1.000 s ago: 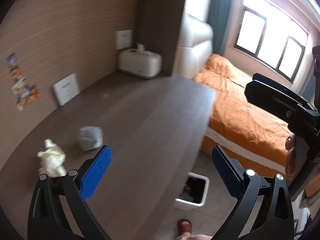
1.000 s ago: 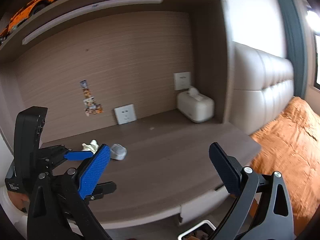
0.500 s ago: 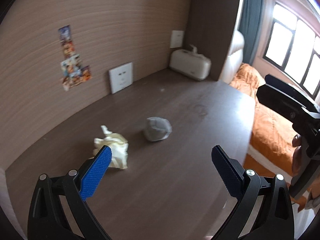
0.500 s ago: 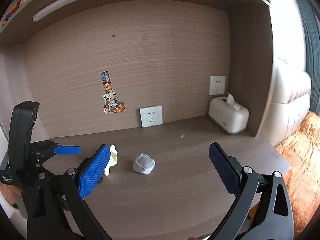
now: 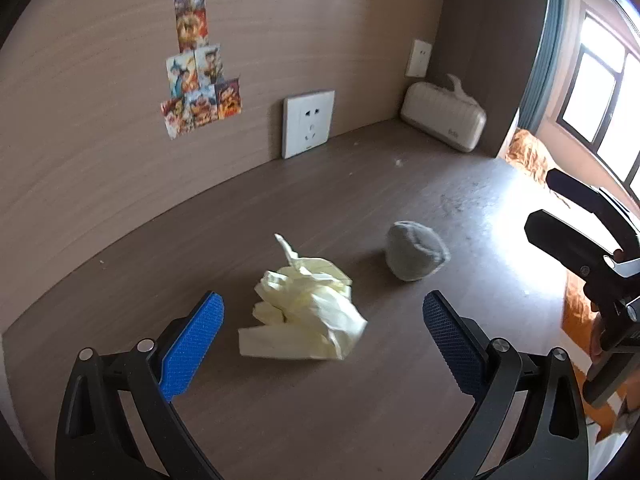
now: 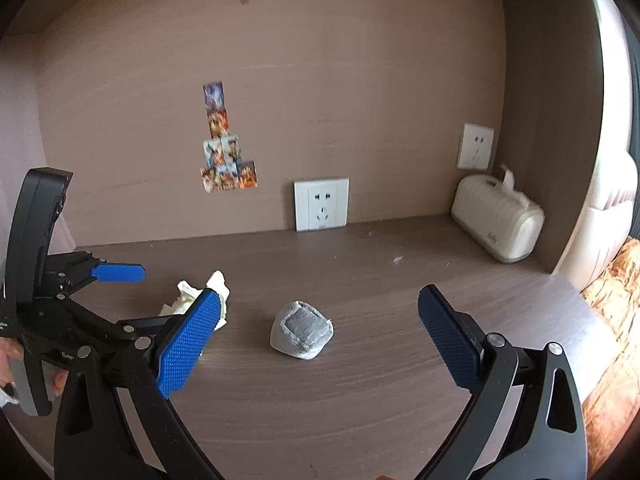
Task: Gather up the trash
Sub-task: 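Move both open tools back over the yellow tissue and grey ball on the desk, then grasp the crumpled yellow tissue with the left tool while the right tool grasps the grey ball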
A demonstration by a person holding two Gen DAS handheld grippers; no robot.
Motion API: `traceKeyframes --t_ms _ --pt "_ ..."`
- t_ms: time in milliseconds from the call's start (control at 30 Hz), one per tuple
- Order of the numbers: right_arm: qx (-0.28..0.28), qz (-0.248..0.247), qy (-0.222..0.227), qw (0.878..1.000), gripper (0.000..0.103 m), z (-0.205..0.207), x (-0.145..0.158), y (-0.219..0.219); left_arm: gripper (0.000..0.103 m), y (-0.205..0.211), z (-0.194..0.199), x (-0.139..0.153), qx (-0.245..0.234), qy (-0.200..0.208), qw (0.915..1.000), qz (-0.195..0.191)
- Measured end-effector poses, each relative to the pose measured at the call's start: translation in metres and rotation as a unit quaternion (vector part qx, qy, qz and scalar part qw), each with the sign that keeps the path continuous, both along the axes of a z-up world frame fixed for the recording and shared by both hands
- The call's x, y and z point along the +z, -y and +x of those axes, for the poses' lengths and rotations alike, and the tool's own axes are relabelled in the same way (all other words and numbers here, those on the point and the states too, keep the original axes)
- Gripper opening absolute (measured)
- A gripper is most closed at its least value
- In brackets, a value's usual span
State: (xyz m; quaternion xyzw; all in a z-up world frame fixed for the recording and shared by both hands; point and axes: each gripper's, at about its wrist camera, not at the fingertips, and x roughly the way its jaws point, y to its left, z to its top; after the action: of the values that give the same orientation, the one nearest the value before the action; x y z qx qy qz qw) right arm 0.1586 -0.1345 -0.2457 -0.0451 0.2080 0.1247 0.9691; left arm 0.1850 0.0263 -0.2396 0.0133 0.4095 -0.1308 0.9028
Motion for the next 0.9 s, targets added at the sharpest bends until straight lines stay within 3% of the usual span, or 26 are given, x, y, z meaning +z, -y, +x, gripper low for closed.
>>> traceKeyframes --t_ms 300,433,567,700,733,900 --pt "-0.009 0.020 -0.073 0.997 0.098 0.050 -0.038 -0.007 0.098 -0.010 0.035 -0.037 0.004 -0.046 0.9989 -0.011" --pt "-0.014 0.001 -0.095 0.995 0.098 0.068 -0.050 -0.020 0.098 -0.013 0.045 -0.048 0.013 -0.061 0.9978 -0.021" --pt "-0.029 -0.017 -0.108 0.994 0.098 0.080 -0.056 -0.027 0.089 -0.020 0.051 -0.054 0.016 -0.061 0.9976 -0.029" --pt "-0.024 -0.040 -0.139 0.989 0.067 0.092 -0.069 -0.038 0.071 -0.012 0.050 -0.056 0.005 -0.042 0.9990 0.017" --pt "-0.016 -0.040 -0.148 0.988 0.052 0.094 -0.071 -0.040 0.067 -0.010 0.049 -0.056 0.002 -0.037 0.9991 0.022" --pt "-0.009 -0.041 -0.143 0.989 0.032 0.091 -0.071 -0.048 0.058 -0.009 0.046 -0.052 -0.007 -0.034 0.9994 0.010"
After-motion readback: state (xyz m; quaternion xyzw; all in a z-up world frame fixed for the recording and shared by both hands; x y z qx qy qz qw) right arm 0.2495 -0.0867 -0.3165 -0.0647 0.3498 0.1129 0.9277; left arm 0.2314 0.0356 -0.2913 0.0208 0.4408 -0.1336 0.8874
